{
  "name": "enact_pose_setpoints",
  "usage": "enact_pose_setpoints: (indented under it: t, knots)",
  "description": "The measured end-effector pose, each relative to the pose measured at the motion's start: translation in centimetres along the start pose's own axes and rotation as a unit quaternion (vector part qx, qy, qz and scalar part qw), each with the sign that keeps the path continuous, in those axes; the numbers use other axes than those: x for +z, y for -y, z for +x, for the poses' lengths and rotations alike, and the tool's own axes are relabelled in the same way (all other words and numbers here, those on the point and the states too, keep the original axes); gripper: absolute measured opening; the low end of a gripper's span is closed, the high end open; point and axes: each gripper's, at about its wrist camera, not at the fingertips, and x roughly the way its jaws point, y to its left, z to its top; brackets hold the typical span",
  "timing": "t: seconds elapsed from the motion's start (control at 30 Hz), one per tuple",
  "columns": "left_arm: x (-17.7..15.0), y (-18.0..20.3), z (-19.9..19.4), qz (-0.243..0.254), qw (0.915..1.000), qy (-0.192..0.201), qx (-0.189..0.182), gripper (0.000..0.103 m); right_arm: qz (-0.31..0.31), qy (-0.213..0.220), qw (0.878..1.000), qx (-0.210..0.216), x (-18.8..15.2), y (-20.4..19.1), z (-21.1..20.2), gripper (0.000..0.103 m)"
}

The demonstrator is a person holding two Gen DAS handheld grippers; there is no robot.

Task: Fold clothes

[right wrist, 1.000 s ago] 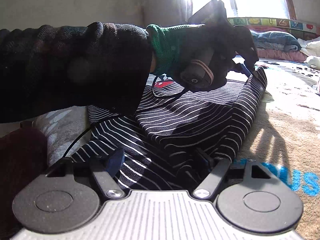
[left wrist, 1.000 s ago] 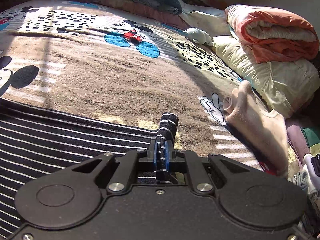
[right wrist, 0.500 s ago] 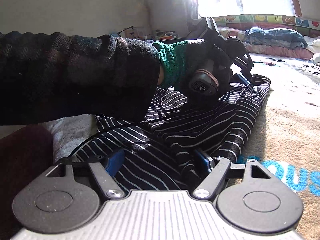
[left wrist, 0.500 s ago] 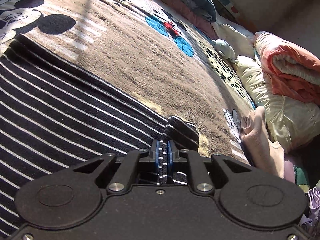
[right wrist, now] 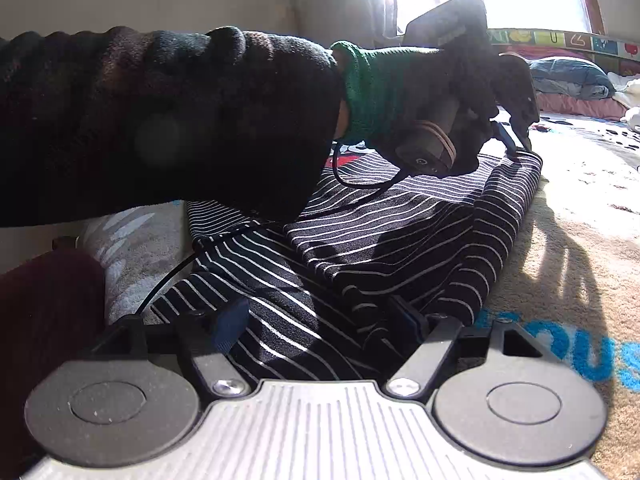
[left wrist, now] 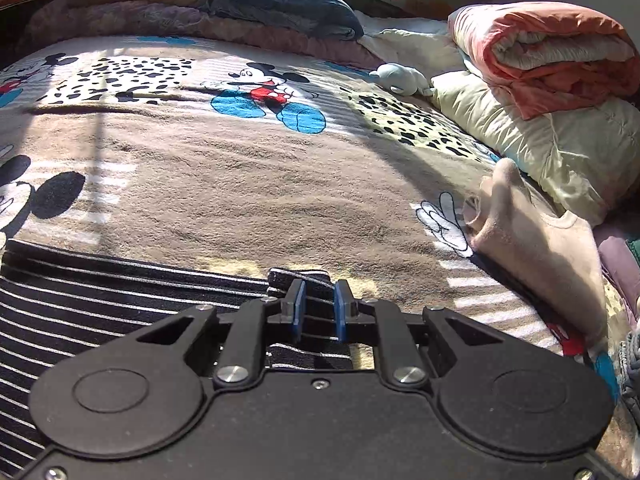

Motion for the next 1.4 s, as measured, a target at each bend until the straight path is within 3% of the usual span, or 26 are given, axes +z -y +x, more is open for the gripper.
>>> enact_pose_setpoints:
  t: [0.07,0.17,0.23,0.3,0.4,0.63,0.77,0.8,0.83,0.9,0.97,1.03,1.07,1.13,1.2,1.27,1.33,1.4]
  knots:
    - [-0.5,-1.5,2.6,-0.010,0.9995,-0.023,0.019,0.016,0.000,-0.001,1.000,0.001,0.0,0.0,0.1,0.076]
    - [0.4,-1.8,2.3,-0.021,0.9994,-0.022,0.016,0.016,0.001,-0.002,1.000,0.002,0.0,0.1,0.2,0.077]
    - [0.7,-1.4,1.4,-0.009,0.9997,-0.010,0.019,0.016,0.001,-0.002,1.000,0.003,0.0,0.1,0.3,0.077]
    - [0.6,-1.1,-0.6,-0.007,0.9998,0.017,0.004,0.025,-0.001,-0.003,1.000,0.003,0.0,0.0,0.4,0.077]
    - [0.1,-0.8,-3.6,0.000,0.9993,0.036,-0.009,0.027,-0.002,-0.002,1.000,0.001,0.0,-0.2,0.4,0.077]
    - [-5.1,1.2,-9.4,0.073,0.9959,0.009,-0.053,0.027,-0.004,-0.002,1.000,-0.001,0.1,-0.4,0.5,0.077]
    - [-9.0,1.8,-8.5,0.136,0.9902,-0.028,-0.015,0.030,-0.008,-0.003,1.000,-0.003,0.1,-0.5,0.5,0.078]
    - [-9.6,1.6,-7.8,0.155,0.9876,-0.027,0.006,0.040,-0.009,-0.003,1.000,-0.003,0.1,-0.5,0.6,0.078]
    - [-10.0,1.4,-7.5,0.160,0.9866,-0.026,0.016,0.040,-0.010,-0.003,1.000,-0.004,0.1,-0.5,0.6,0.078]
    - [-9.7,1.6,-9.1,0.140,0.9901,-0.011,-0.001,0.034,-0.012,-0.004,1.000,-0.005,0.1,-0.6,0.6,0.078]
    - [-9.9,2.5,-11.0,0.154,0.9877,0.023,-0.019,0.035,-0.014,-0.004,1.000,-0.006,0.1,-0.6,0.6,0.078]
    - [-10.3,3.2,-11.3,0.165,0.9855,0.033,-0.021,0.035,-0.016,-0.004,1.000,-0.007,0.1,-0.7,0.6,0.078]
    - [-10.6,3.5,-11.0,0.172,0.9846,0.027,-0.021,0.035,-0.016,-0.004,1.000,-0.007,0.1,-0.6,0.5,0.078]
    - [-11.4,3.4,-8.5,0.185,0.9823,-0.023,-0.020,0.036,-0.018,-0.003,1.000,-0.008,0.1,-0.7,0.4,0.078]
    - [-11.1,2.9,-8.0,0.166,0.9853,-0.037,-0.017,0.040,-0.018,0.000,1.000,-0.008,0.1,-0.8,0.3,0.077]
    - [-10.5,3.0,-9.6,0.153,0.9879,-0.014,-0.022,0.037,-0.011,0.008,1.000,-0.003,0.3,-0.7,-0.3,0.077]
    - [-10.8,3.3,-12.0,0.168,0.9851,0.018,-0.035,0.041,-0.003,0.017,1.000,0.006,0.4,-0.7,-1.1,0.077]
    - [-11.9,3.0,-14.0,0.173,0.9844,0.028,-0.016,0.042,-0.005,0.021,1.000,0.010,0.4,-0.9,-1.7,0.077]
